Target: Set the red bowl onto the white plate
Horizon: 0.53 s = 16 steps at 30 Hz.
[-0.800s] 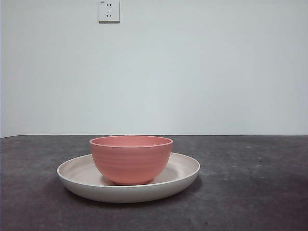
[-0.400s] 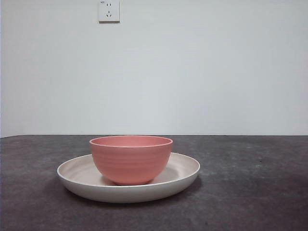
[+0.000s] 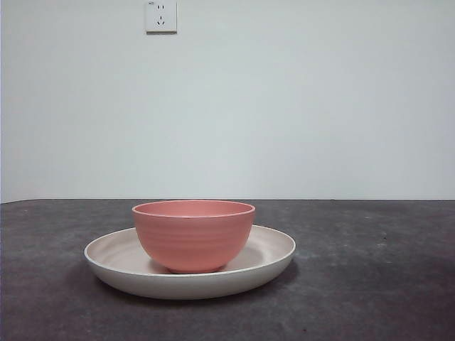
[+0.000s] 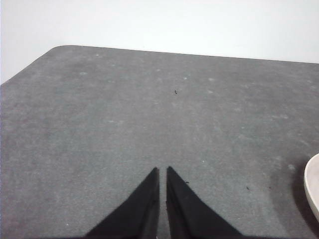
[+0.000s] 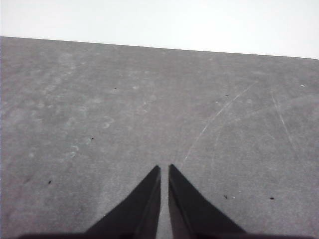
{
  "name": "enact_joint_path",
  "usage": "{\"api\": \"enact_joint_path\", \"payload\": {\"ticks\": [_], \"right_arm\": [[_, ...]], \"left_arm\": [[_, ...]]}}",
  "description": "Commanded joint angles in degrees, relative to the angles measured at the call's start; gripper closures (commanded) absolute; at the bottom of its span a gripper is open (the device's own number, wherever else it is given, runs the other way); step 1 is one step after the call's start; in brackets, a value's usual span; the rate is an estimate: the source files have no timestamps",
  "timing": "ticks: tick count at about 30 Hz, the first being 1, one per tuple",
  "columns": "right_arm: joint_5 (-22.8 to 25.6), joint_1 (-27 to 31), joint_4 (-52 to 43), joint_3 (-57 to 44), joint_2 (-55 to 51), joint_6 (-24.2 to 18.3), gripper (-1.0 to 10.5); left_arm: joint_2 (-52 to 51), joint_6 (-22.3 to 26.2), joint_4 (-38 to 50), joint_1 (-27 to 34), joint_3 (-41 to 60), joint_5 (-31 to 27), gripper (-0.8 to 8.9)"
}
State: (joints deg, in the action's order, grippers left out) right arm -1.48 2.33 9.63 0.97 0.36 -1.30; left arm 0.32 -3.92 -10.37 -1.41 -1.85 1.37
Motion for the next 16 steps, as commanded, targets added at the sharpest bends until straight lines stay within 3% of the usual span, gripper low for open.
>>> {"api": "enact_joint_path", "payload": {"ticks": [1, 16], "right_arm": [[0.0, 0.0, -0.6, -0.3, -0.2, -0.3, 9.2], [0.0, 0.0, -0.6, -0.3, -0.2, -0.3, 9.2]], "left_arm": [[-0.1, 0.4, -0.4, -0.2, 1.2, -0.1, 7.89], [-0.1, 0.4, -0.4, -0.2, 1.2, -0.1, 7.89]]}}
